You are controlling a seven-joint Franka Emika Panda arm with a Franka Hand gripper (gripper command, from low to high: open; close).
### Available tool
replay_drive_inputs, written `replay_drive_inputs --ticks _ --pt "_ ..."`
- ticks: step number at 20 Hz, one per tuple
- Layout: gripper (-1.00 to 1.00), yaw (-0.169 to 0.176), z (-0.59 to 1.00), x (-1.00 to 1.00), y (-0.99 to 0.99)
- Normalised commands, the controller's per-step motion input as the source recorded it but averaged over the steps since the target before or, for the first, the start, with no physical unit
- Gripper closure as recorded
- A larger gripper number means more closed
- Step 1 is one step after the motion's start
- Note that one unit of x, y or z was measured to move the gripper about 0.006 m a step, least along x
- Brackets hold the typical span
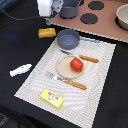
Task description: Interact with the objects in diverse but meaningful ways.
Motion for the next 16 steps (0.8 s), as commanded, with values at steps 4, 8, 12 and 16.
replay_drive_inputs --ticks 4,8,12,16 --pt "-1.00 0.046 -0.28 -0.25 -0.11" --pt "-1.00 0.099 -0.35 -0.32 -0.18" --pt "-1.00 0.108 -0.32 -0.32 -0.20" --pt "-1.00 0.076 -0.29 -0.26 -0.15"
